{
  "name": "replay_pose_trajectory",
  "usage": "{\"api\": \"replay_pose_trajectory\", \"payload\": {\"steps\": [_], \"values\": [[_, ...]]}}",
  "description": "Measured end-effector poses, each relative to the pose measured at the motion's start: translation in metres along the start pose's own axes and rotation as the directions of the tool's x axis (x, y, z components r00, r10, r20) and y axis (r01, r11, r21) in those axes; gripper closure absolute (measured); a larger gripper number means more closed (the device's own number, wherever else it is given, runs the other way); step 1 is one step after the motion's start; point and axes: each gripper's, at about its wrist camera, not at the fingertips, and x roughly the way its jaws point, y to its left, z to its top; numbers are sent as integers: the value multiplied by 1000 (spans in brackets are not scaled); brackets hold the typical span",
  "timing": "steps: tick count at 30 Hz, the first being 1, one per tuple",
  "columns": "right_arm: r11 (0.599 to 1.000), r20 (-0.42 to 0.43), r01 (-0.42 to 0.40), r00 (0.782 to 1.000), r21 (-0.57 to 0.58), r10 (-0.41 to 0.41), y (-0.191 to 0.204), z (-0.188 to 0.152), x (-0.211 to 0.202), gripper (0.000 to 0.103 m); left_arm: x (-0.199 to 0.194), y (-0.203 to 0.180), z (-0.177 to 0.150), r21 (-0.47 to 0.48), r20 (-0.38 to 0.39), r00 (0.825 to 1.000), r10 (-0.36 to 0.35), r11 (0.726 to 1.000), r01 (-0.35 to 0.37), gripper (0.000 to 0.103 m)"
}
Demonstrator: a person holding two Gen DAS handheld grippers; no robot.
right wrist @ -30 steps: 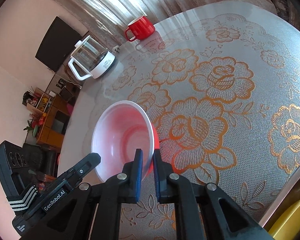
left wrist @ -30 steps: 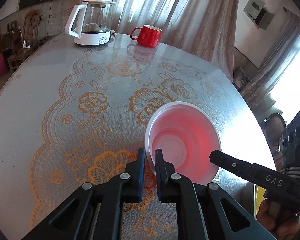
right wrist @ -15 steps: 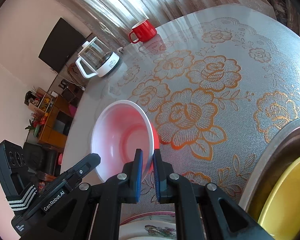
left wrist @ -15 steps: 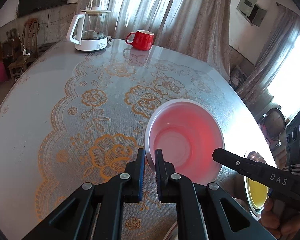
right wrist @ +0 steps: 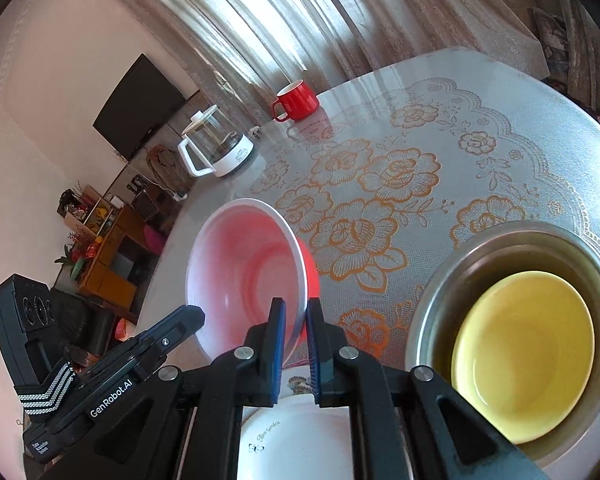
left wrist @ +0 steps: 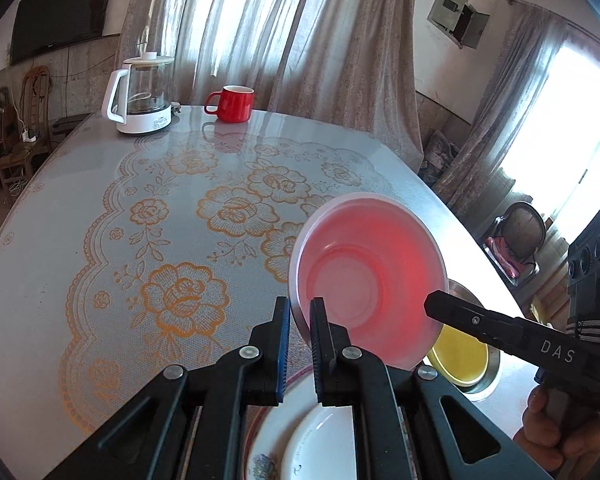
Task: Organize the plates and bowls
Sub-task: 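Grasp the red-and-white bowl rim with the right tool and lift, then carry the red-and-white bowl with the right tool over the steel bowl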
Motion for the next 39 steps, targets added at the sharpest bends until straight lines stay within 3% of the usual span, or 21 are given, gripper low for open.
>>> {"api": "replay_pose_trajectory", "payload": {"steps": [16, 35, 39], "values": [[991, 128, 75, 988, 110, -88, -57, -21, -90, 94, -2, -96, -18, 139, -30, 991, -131, 981, 134, 93], [958, 114, 165, 974, 233, -195, -115, -39, -100, 94, 37, -137, -36, 160, -165, 971, -176, 966, 202, 93], [951, 90, 187, 972, 245, -215, -122, -41, -94, 91, 45, -142, -40, 174, -186, 970, -155, 967, 188, 93]]}}
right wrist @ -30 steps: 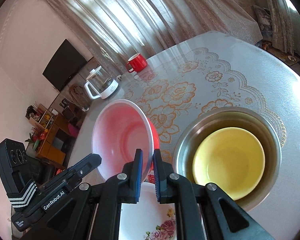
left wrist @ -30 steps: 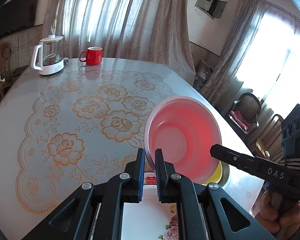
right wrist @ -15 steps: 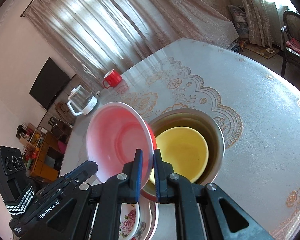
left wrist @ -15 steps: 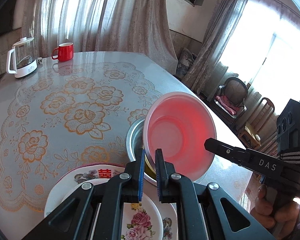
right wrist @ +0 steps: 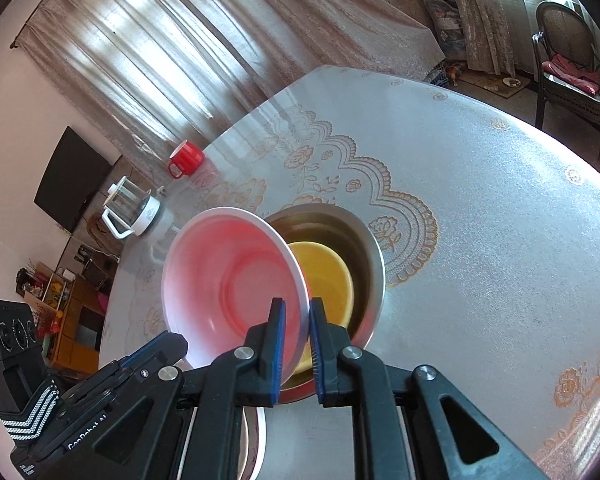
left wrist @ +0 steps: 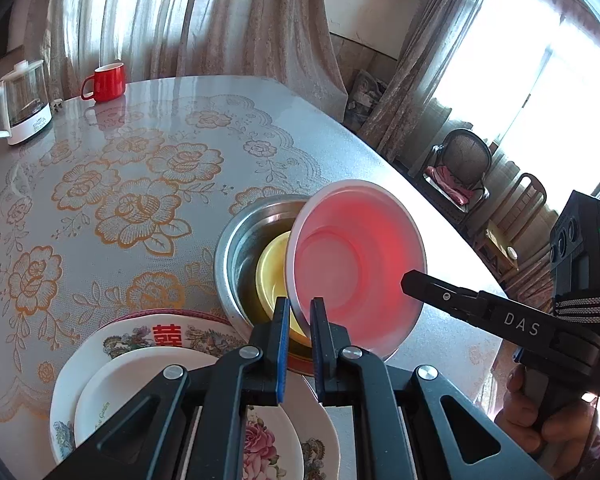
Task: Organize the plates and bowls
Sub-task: 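Carry the red-and-white bowl with the right tool over the steel bowl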
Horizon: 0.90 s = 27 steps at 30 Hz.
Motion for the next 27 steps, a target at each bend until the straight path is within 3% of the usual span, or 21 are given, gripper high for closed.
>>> {"api": "replay_pose_trajectory", "payload": {"steps": [11, 16, 18, 27], "values": [[1000, -22, 9, 1000, 22, -8, -12, -3, 11, 89, 11, 2, -1, -18, -33, 999, -13, 1000, 13, 93], [1000, -20, 6, 1000, 16, -6, -10, -3, 10, 84, 14, 7, 1, -34, -41, 999, -14, 999, 12, 93], [1000, -17, 6, 1000, 16, -5, -9, -2, 10, 77, 15, 10, 0, -40, -47, 999, -9, 999, 7, 93], [996, -7, 81, 997, -50, -81, -2, -1, 15, 77, 27, 5, -4, -19, -81, 997, 3, 1000, -5, 94]]}}
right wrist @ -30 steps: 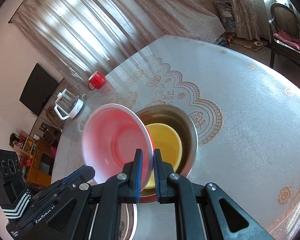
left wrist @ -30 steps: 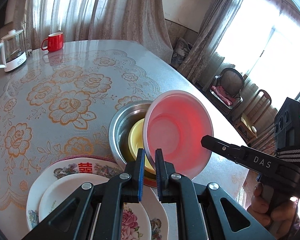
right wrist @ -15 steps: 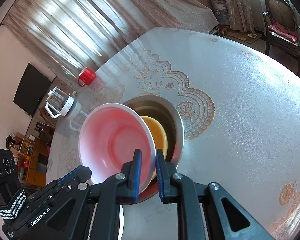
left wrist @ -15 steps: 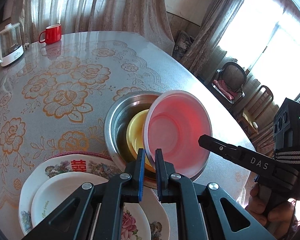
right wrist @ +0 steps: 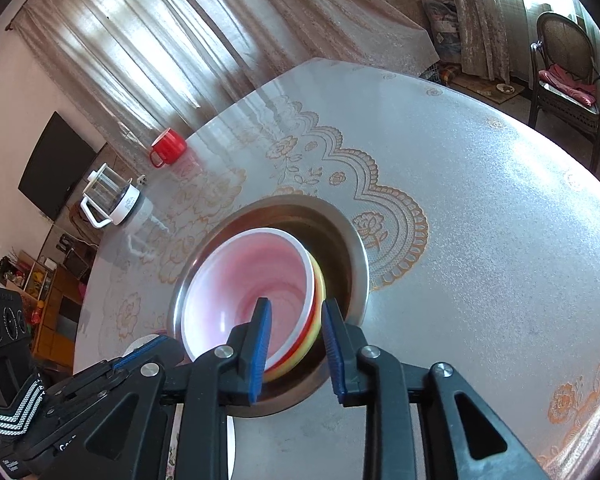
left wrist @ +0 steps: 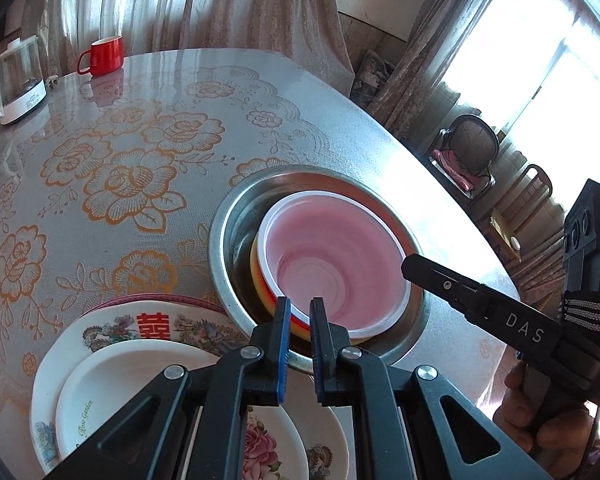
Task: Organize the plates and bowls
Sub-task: 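Carry the red-and-white bowl with the right tool over the steel bowl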
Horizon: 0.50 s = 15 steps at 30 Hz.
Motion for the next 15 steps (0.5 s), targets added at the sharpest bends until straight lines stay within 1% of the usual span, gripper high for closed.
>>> {"api": "replay_pose_trajectory", "payload": {"steps": [4, 10, 15], "values": [[998, 10, 51, 999, -47, -50, 3, 0, 2, 81, 2, 1, -1, 8, 0, 1000, 19, 1000, -19, 94], [997, -23, 54, 998, -62, -55, 3, 1, 16, 84, 3, 4, 0, 16, 3, 1000, 28, 999, -28, 93], [988, -40, 98, 994, -121, -103, 10, 8, 25, 84, 5, 5, 3, 17, 5, 1000, 22, 1000, -23, 93]]}}
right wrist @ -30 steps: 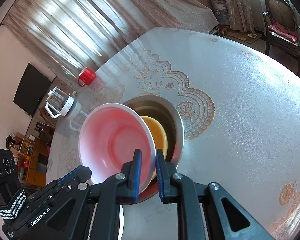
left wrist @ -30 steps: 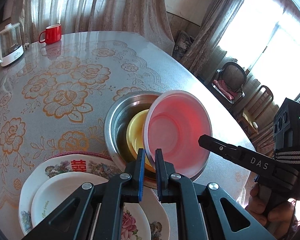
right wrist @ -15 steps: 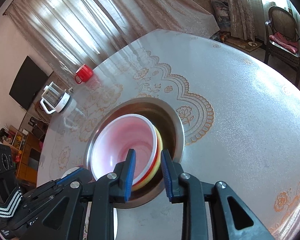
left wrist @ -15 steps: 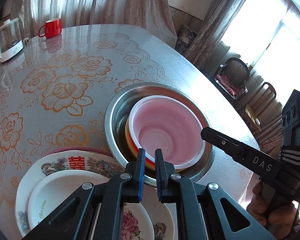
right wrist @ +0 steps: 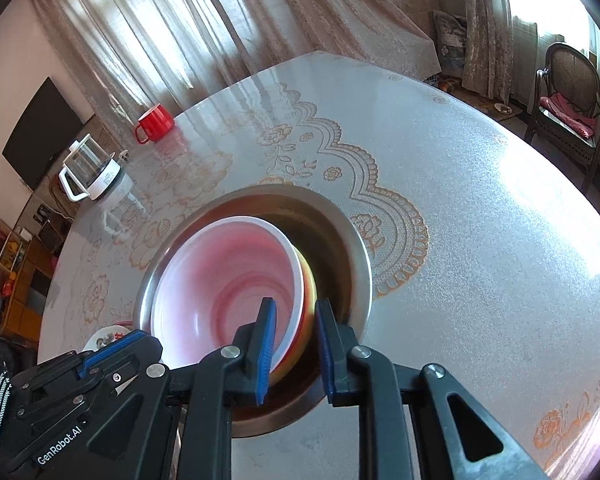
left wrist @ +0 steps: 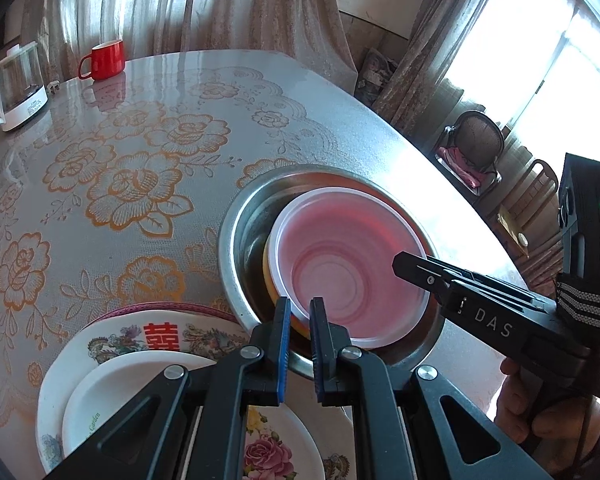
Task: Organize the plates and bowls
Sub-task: 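Carry the red-and-white bowl with the right tool over the steel bowl, then lower the red-and-white bowl into the yellow bowl and open the right tool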
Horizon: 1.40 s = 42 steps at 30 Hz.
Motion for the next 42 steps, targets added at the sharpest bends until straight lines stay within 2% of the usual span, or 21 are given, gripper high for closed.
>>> {"api": "replay_pose_trajectory", "payload": {"steps": [5, 9, 14, 19, 24, 30, 35, 39, 42], "values": [[992, -45, 69, 996, -106, -75, 12, 9, 14, 86, 0, 1, -1, 2, 8, 1000, -4, 1000, 4, 93], [988, -48, 83, 995, -132, -90, 14, 15, 21, 91, 0, 1, 0, 4, 10, 1000, -12, 1000, 11, 93], [983, -62, 99, 992, -155, -110, 17, 21, 25, 92, 0, -1, -2, 12, 17, 1000, -3, 1000, 2, 93], [988, -91, 85, 991, -132, -97, 14, 21, 31, 89, -1, -4, -5, 18, 22, 999, 29, 999, -29, 93], [994, -70, 44, 996, -103, -52, 15, 16, 23, 78, -5, -9, -11, 35, 34, 998, 43, 998, -44, 93], [997, -21, 23, 999, -69, -25, 12, 12, 8, 75, -10, -12, -16, 48, 54, 997, 60, 997, -63, 92], [999, 22, 2, 1000, -46, -1, 9, 7, -9, 75, -16, -13, -22, 54, 74, 994, 83, 995, -87, 83], [999, 59, -27, 998, -23, 28, 6, 1, -23, 75, -21, -13, -25, 52, 89, 991, 99, 993, -104, 79], [998, 87, -66, 994, -1, 66, 1, -5, -33, 70, -24, -12, -28, 47, 96, 990, 101, 993, -106, 78]]}}
